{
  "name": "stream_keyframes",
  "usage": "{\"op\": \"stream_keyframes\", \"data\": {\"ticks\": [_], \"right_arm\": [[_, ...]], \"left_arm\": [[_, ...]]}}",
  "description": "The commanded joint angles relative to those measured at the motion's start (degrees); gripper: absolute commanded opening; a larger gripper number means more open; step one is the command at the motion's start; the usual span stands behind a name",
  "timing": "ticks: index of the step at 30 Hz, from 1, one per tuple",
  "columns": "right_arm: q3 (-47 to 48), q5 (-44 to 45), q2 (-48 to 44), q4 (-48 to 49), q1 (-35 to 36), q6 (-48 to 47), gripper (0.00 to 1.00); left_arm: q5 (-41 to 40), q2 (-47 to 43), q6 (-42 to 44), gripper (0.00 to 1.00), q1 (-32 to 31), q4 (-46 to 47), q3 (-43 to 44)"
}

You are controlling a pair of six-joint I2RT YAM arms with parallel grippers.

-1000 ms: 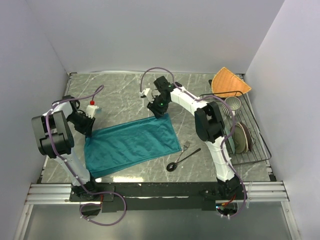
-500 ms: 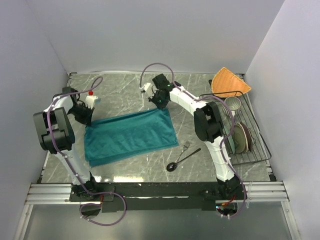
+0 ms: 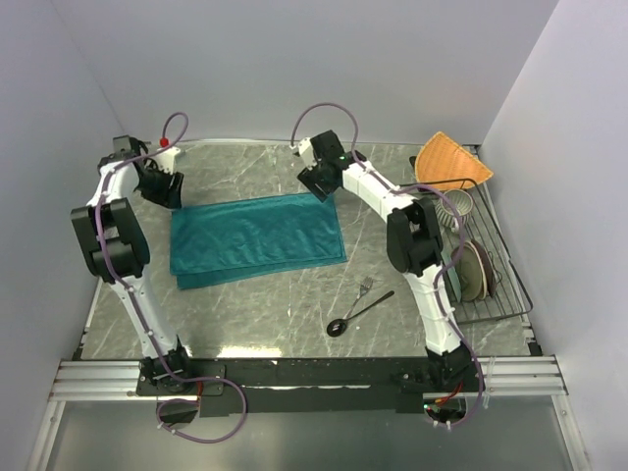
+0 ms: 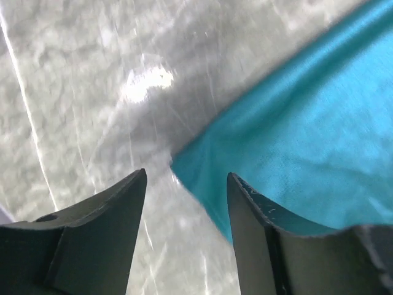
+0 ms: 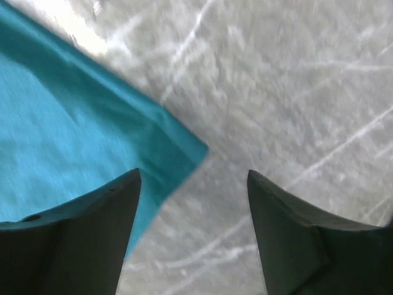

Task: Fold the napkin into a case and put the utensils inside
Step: Smooth out the rectangle-folded napkin at the center of the board.

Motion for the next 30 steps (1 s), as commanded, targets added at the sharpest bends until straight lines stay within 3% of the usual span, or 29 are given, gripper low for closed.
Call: {"op": "stream_keyframes", "data": {"ticks": [1, 6, 12, 19, 30], "right_arm": [[-0.34, -7.17, -8.64, -7.66, -1.13, -1.23, 0.8], [-8.69, -17.37, -14.8, -15.06, -0.26, -5.27, 0.74], [-19.24, -20.2, -18.23, -16.84, 2.55, -12.31, 0.56], [-26.1, -16.51, -18.67, -13.33, 5.55, -15.13, 0.49], [-33.49, -13.7, -19.29, -9.28, 6.86, -15.22, 0.46]], "left_arm": [[3.65, -10.09, 2.05, 0.61, 1.09, -6.46, -6.22], [2.95, -24.16, 1.6, 0.58, 1.7, -4.96, -25.01], [1.1, -30.85, 9.42, 0.46, 1.88, -6.9, -36.38], [-3.2, -28.93, 11.28, 0.45, 1.96, -4.35, -38.77], [-2.24, -25.93, 7.67, 0.48, 1.96, -3.03, -37.01]]}}
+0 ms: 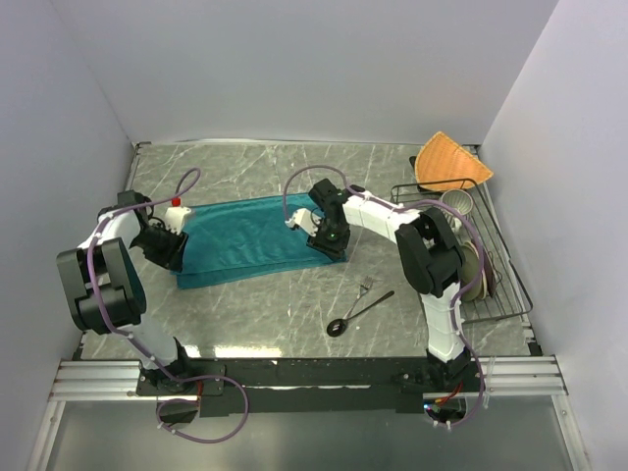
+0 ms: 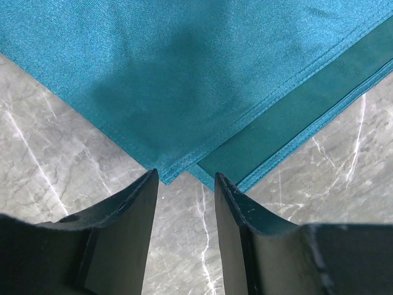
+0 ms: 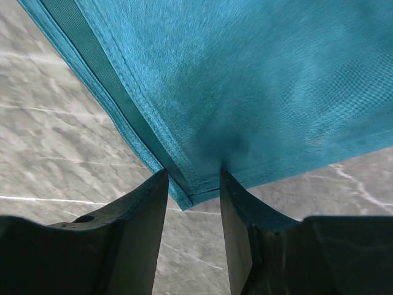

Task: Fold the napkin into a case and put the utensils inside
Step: Smooth out the rectangle-folded napkin at the center of the board.

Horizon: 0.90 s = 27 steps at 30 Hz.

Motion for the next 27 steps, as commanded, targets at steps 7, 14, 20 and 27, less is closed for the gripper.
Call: {"op": "stream_keyframes", "data": {"ticks": [7, 14, 20, 27], "right_arm": [[-3.2, 3.73, -2.17, 5.1, 0.81, -0.88, 0.36], [-2.07, 2.07, -3.84, 2.82, 0.81, -1.32, 0.37], [-0.66, 1.54, -3.67, 1.67, 0.72, -1.58, 0.39], [1.28, 1.27, -2.44, 0.71, 0.46, -0.7, 0.39]], "left_arm": [[0.76, 1.0, -0.79, 0.48, 0.19, 0.97, 2.03], [-0.12, 0.56, 0.27, 0.47, 0.28, 0.97, 1.06], [0.14, 0.73, 0.09, 0.47, 0.37, 0.97, 1.32], [-0.04, 0.64, 0.0, 0.47, 0.28, 1.14, 1.24]]}}
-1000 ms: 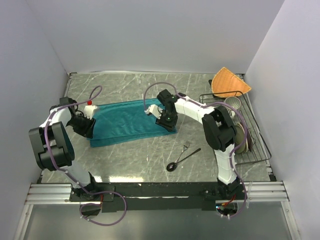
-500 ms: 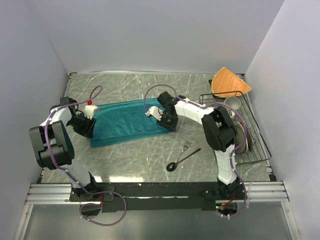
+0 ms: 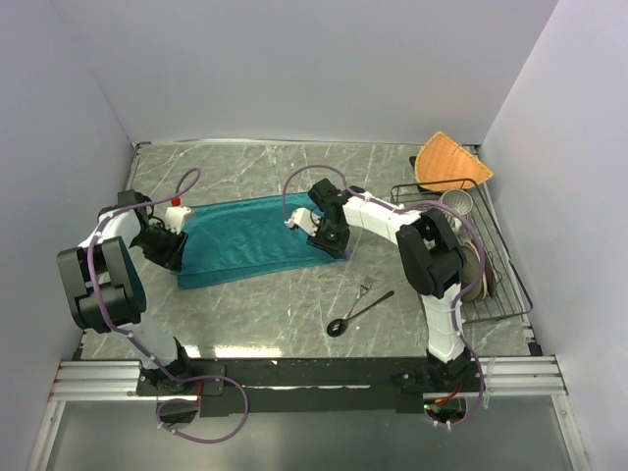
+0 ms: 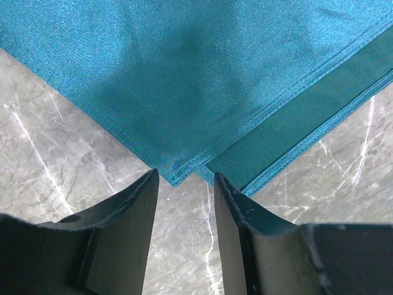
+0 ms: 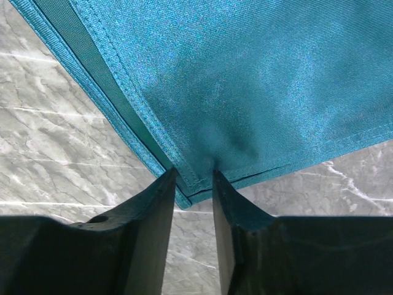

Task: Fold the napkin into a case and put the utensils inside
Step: Smooth out the rectangle-folded napkin at the center of the board.

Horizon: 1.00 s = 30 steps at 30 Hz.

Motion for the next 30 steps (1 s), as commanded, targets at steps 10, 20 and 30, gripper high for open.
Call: {"op": "stream_keyframes", "data": {"ticks": [10, 20, 30], "right_arm": [[2.81, 0.32, -1.36, -1.02, -0.22, -0.44, 0.22], [2.72, 0.49, -0.4, -1.9, -0.22, -0.71, 0.39], [2.81, 1.55, 0.48, -1.2, -0.83, -1.06, 0.2]], "left_arm": [[0.53, 0.01, 0.42, 0.47, 0.26, 0.66, 0.84], [0.53, 0.36, 0.86, 0.49, 0.26, 0.66, 0.67], [0.0, 0.54, 1.12, 0.49, 0.26, 0.58, 0.76]]}}
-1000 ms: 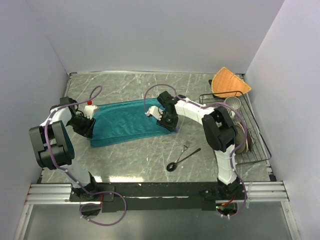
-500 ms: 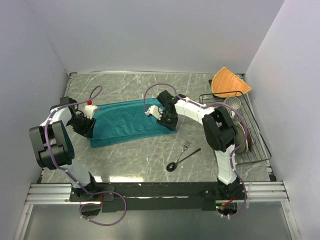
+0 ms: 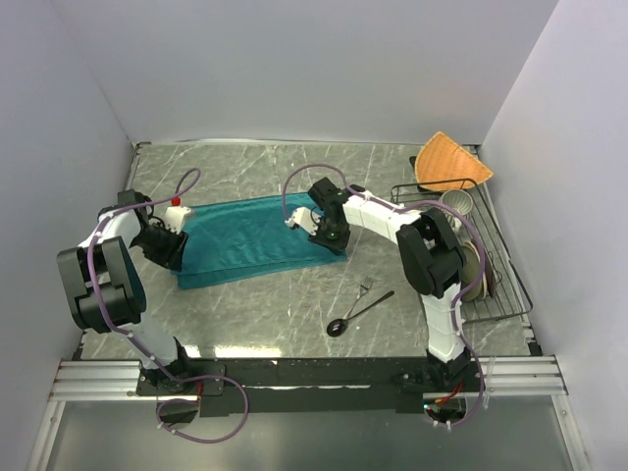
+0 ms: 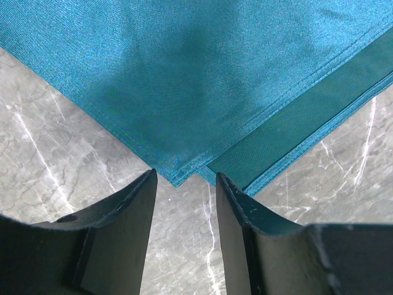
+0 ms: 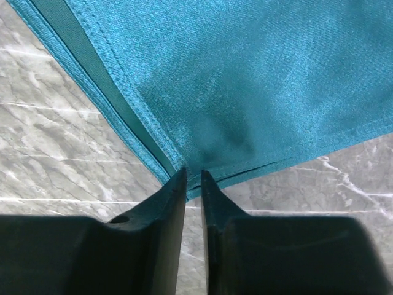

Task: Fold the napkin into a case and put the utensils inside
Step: Smooth out the rectangle-folded napkin at the center of the board.

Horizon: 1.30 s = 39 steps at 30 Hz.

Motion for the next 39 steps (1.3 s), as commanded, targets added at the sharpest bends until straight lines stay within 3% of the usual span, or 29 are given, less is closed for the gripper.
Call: {"op": "stream_keyframes", "data": {"ticks": [1, 5, 12, 17, 19, 20, 21, 30, 39], "right_arm": [[2.02, 1.0, 0.4, -0.17, -0.61, -0.77, 0.17], [2.37, 1.0, 0.4, -0.43, -0.61, -0.77, 0.01], [4.3, -0.22, -1.1, -2.79, -1.49, 2.12, 0.0], [6.33, -4.53, -2.15, -5.88, -5.18, 10.9, 0.13], [5.89, -6.89, -2.59, -6.32, -6.67, 14.84, 0.22], [5.45, -7.52, -3.2, -6.23, -7.11, 16.26, 0.32], [4.4, -8.05, -3.47, -5.36, -7.55, 17.58, 0.33], [1.5, -14.81, -1.54, -1.76, -11.25, 34.98, 0.33], [0.96, -17.63, 1.19, 0.97, -11.86, 42.1, 0.35]], "left_arm": [[0.14, 0.63, 1.1, 0.49, 0.26, 0.36, 0.76], [0.31, 0.72, 1.01, 0.47, 0.26, 0.18, 0.84], [2.41, 1.32, -1.26, 0.44, 1.84, -0.43, 1.89], [9.09, 3.44, -8.46, 0.45, 7.54, -4.29, 5.24], [9.98, 2.83, -10.92, 0.46, 8.6, -3.95, 4.36], [9.81, 2.56, -11.72, 0.46, 8.7, -3.08, 4.01], [9.63, 2.21, -12.34, 0.46, 8.7, -2.63, 3.31], [9.72, 3.7, -16.74, 0.47, 8.87, -0.96, 4.18], [9.19, 2.65, -17.18, 0.48, 8.96, -0.17, 3.3]]}}
